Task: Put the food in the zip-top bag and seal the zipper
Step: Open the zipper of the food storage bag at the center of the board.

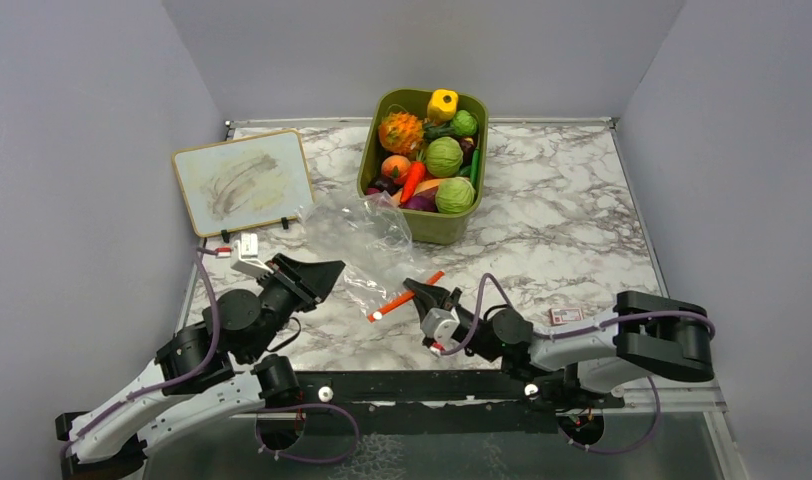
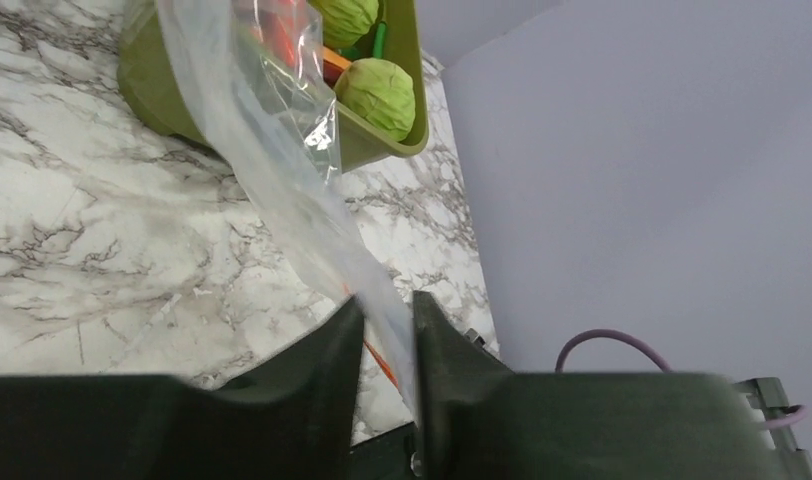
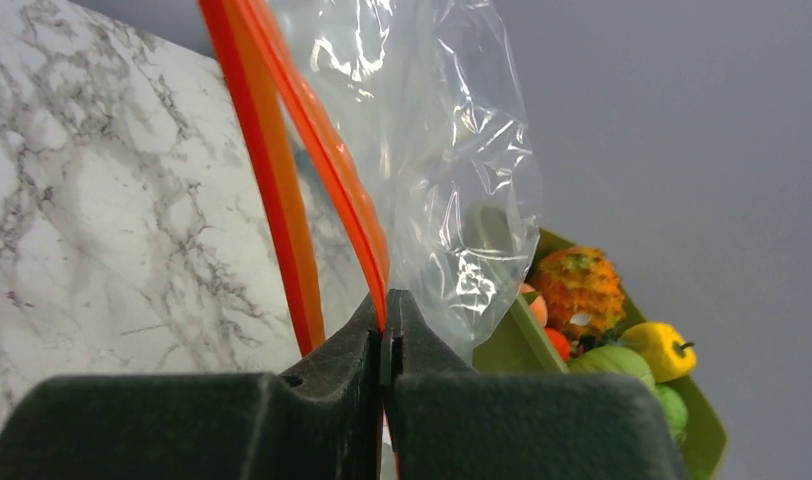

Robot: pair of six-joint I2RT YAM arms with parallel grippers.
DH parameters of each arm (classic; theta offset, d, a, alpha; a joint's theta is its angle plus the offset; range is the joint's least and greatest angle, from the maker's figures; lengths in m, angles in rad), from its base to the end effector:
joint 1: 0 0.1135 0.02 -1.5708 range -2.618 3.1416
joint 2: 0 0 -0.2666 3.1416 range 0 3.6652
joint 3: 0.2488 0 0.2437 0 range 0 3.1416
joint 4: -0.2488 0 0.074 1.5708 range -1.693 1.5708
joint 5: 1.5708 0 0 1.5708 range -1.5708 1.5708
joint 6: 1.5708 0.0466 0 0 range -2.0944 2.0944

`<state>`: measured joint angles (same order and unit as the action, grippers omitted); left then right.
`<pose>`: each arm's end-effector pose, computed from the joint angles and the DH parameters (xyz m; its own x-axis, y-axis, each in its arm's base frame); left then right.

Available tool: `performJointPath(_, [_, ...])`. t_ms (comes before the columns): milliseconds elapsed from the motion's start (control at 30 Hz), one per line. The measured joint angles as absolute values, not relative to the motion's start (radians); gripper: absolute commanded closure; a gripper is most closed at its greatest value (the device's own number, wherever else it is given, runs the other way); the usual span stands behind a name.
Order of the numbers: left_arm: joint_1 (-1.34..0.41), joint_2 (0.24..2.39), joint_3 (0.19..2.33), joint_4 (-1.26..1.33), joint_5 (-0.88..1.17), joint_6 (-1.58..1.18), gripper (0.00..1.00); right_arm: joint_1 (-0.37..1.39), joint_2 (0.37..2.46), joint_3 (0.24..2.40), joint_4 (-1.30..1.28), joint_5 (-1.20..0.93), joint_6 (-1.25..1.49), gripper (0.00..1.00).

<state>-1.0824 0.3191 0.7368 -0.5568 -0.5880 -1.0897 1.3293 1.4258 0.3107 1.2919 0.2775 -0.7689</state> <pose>0.0557 -0.0498 0.3322 -0.4530 -0.7195 -0.5265 0.1631 0.5137 -0.8423 0.0737 0.2458 0.2125 0.6347 -0.2193 -0.7410 -0.5955 0.4722 -0.6499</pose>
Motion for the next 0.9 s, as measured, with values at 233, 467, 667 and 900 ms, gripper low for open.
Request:
performJointPath(233, [-1.082, 0.266, 0.735, -0.556, -0.646, -1.016, 0.23, 1.33, 1.191, 0.375, 0.949, 0.193, -0.545, 0.99])
performJointPath(467, [-1.082, 0.274, 0.797, -0.559, -0.656, -0.795, 0.13, 1.33, 0.985, 0.509, 0.517, 0.102, -0.236, 0.99])
performJointPath(667, [-1.082, 0.3, 0.878, -0.556, -0.587, -0.596, 0.12, 1.33, 0.945, 0.603, 0.231, 0.088, 0.076, 0.99])
performJointPath(900, [-1.082, 0.325, 0.925, -0.554, -0.413, -0.45, 0.12, 1.33, 0.997, 0.734, 0.028, 0.094, 0.468, 0.99])
